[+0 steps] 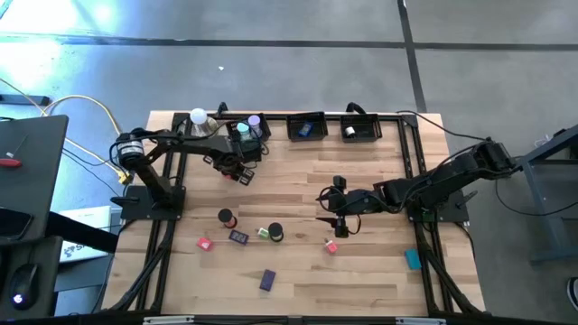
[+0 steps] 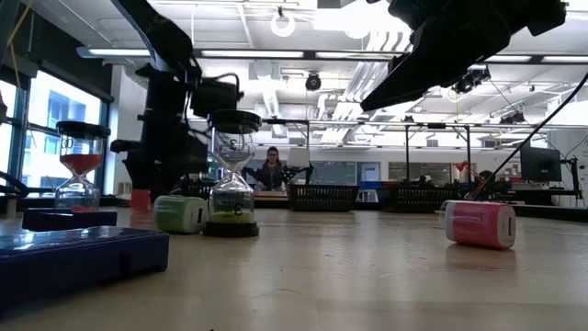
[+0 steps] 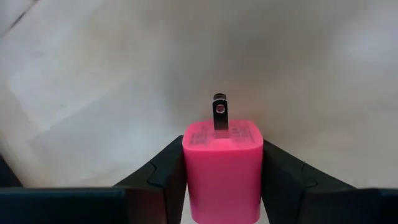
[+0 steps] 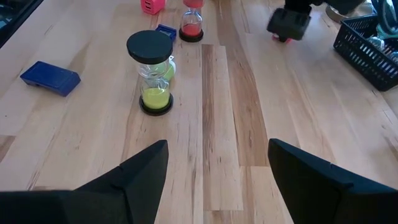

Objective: Pick & Place Office items
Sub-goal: Put the top pink charger adapter into the right black bin

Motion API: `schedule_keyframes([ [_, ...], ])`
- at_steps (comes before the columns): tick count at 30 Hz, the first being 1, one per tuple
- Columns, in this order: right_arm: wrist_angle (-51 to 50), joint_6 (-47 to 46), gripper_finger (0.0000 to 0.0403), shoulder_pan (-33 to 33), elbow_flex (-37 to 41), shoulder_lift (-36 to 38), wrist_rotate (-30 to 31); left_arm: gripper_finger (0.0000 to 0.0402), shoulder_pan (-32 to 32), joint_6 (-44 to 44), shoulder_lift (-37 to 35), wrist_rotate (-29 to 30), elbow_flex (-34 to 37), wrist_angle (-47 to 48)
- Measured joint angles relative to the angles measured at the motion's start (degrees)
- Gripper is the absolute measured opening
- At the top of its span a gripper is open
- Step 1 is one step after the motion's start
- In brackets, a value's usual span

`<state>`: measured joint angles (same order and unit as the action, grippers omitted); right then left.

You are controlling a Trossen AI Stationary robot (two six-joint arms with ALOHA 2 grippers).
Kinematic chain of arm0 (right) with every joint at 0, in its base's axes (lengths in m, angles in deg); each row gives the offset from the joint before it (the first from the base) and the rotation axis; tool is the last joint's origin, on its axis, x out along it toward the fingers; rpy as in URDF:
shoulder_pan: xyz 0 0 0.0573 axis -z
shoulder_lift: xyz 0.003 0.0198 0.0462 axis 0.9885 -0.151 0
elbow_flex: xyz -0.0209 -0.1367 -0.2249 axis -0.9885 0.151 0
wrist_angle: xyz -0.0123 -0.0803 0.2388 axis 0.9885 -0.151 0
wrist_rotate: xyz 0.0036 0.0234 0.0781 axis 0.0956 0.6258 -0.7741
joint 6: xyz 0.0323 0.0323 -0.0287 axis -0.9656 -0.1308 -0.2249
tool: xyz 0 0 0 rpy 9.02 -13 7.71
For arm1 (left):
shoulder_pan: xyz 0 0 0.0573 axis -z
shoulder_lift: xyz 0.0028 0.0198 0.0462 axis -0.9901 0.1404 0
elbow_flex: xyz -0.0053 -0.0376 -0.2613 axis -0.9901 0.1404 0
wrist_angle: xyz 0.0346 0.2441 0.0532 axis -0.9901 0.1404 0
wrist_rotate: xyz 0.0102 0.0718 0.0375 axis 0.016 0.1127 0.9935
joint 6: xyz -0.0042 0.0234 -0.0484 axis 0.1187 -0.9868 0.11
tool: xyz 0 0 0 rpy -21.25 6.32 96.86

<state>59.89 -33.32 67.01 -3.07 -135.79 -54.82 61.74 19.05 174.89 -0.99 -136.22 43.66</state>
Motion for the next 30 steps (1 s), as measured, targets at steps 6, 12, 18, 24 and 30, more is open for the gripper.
schedule_keyframes([
  [6, 1.0, 0.0, 0.0265, 0.0, 0.0, 0.0, 0.2, 0.0147, 4.8, -0.2, -10.5, 0.6, -0.2, 0.5],
  [12, 6.0, 0.3, 0.0265, 0.2, 0.0, 0.0, 0.3, 0.0147, 12.9, -7.8, -26.1, 5.8, -0.4, -8.0],
  [18, 14.4, 0.7, 0.0265, 1.0, 0.0, 0.0, 0.2, 0.0147, 23.3, -28.9, -36.3, 8.8, -0.3, -29.6],
  [24, 23.4, 3.3, 0.0265, 0.9, 0.0, 0.0, -3.5, 0.0147, 30.5, -43.2, -36.0, 8.6, -0.3, -43.2],
  [30, 31.3, 8.3, 0.0265, 0.9, 0.0, 0.0, -5.8, 0.0147, 32.8, -49.5, -28.5, 2.7, -0.1, -53.7],
])
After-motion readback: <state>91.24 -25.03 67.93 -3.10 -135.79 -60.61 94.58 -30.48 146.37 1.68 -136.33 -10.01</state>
